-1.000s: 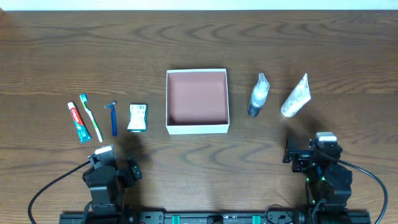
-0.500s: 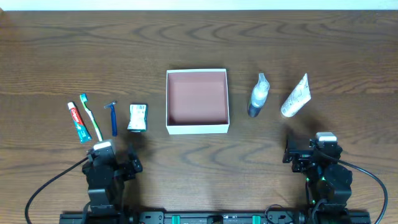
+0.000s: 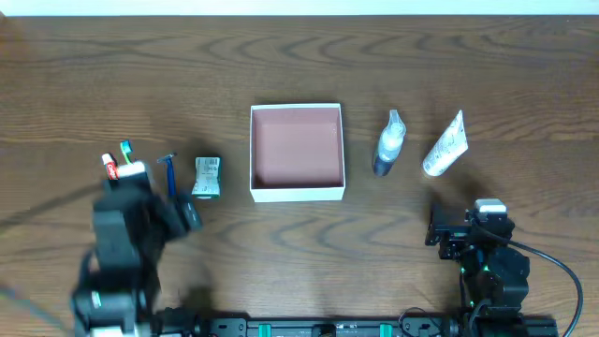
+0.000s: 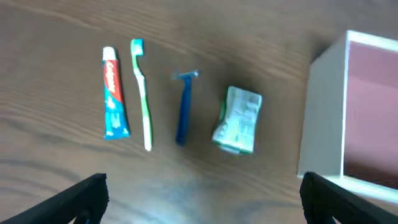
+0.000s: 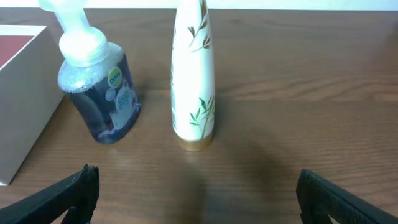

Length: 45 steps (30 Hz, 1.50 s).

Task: Pack container
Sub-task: 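Reach the left gripper to the toothpaste tube and grasp it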

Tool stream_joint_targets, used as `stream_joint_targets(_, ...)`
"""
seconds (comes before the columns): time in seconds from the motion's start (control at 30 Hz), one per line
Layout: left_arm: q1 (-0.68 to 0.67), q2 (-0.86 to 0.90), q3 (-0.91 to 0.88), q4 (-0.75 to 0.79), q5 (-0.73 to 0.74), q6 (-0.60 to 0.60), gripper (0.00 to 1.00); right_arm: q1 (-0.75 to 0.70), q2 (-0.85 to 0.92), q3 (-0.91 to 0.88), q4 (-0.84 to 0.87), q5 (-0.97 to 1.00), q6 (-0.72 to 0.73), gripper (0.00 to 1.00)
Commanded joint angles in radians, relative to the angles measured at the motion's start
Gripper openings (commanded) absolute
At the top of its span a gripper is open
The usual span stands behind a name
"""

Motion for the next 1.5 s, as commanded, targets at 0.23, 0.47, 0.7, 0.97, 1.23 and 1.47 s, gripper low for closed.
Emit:
stream_joint_targets(0.23, 0.185, 0.391, 0.441, -0.024, 0.141, -0.011, 0.98, 0.006, -0.008, -0.004, 0.002, -0.007, -0.011, 0.99)
stream_joint_targets(0.47, 0.326, 0.463, 0.443, -0.040, 0.112, -0.078, 0.98, 0.006, -0.008, -0.004, 0.002, -0.007, -0.011, 0.99)
stream_joint_targets(0.7, 0.500, 0.642, 0.443, -0.056, 0.180, -0.074, 0.98, 0.006, -0.008, -0.004, 0.002, -0.007, -0.011, 0.99)
stream_joint_targets(0.97, 0.509, 0.826, 0.443, -0.051, 0.117, 0.167, 1.00, 0.006, -0.008, -0.004, 0.002, -0.007, -0.011, 0.99)
stream_joint_targets(1.23, 0.505, 0.943, 0.443, -0.003, -0.016, 0.161, 0.86, 0.006, -0.008, -0.004, 0.002, -0.007, -0.011, 0.99)
stream_joint_targets(1.47, 0.502, 1.037, 0.442, 0.048, 0.074, 0.161, 0.85, 0.006, -0.008, -0.004, 0.002, -0.007, -0.011, 0.99)
